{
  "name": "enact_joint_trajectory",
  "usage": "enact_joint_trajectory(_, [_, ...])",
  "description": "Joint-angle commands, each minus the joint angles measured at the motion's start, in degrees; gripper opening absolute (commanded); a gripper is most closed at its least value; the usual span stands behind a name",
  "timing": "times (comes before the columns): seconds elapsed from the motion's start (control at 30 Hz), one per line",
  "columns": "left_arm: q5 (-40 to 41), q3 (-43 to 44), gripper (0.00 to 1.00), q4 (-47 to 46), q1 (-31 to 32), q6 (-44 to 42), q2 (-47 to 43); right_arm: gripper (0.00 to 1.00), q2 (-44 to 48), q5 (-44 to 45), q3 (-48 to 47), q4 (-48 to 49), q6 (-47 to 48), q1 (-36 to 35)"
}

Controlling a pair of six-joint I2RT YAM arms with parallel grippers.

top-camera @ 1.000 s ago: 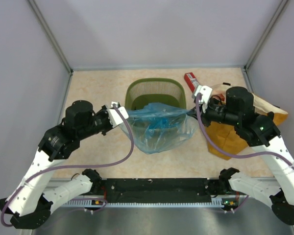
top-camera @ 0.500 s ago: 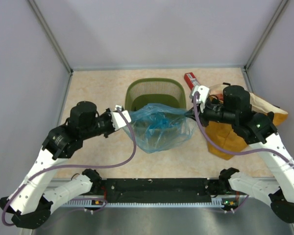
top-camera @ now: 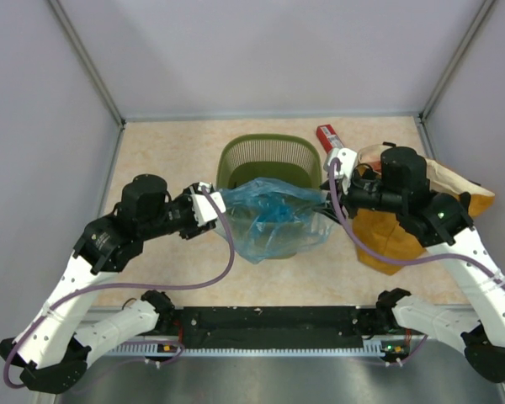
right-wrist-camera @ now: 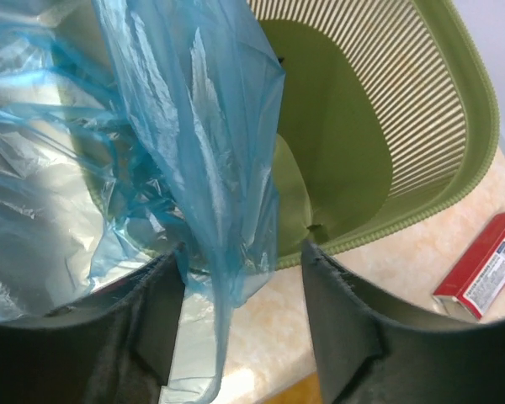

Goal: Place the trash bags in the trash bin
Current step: Place the trash bag in the trash bin.

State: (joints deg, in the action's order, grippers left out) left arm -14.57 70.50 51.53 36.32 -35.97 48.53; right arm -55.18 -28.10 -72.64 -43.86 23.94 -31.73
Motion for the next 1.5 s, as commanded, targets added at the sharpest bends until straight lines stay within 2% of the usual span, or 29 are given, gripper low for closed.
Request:
enact_joint_trajectory(0.0, [-1.7,1.2,0.54,-0.6,0.1,-0.3,-0.5,0.63,0.2,-1.2,-1.6,-3.4,1.7,0.5])
enact_joint_trajectory(0.1, [-0.9,0.5,0.54,-0.6,0.2,-0.9,-0.5,0.71,0.3,-1.6,-2.8,-4.8,2.5,0.6])
enact_joint_trajectory(0.3, [0.4,-0.1,0.53,-1.7,0.2,-1.5,-0.3,0.78,0.2,-1.5,-5.8,-6.3,2.5,0.5])
enact_joint_trajectory(0.5, [1.8,-0.7,0.53,-3.9,0.2,-1.8,0.6,0.79,-0.5,-4.2,-7.7,-7.3,1.6,0.6])
enact_joint_trajectory(0.83, [7.9,-5.0,0.53,-10.4,0.2,-3.5,2.5,0.80,0.0,-6.0,-1.3,-7.3,2.1,0.5])
enact_joint_trajectory(1.17, [14.0,-7.0,0.55,-15.9,0.2,-1.8,2.5,0.79,-0.1,-0.7,1.9,-6.7,3.5,0.6])
enact_joint_trajectory(1.47, [21.9,-10.6,0.55,-24.4,0.2,-0.9,2.3,0.80,2.0,4.3,0.1,-6.4,7.4,0.5])
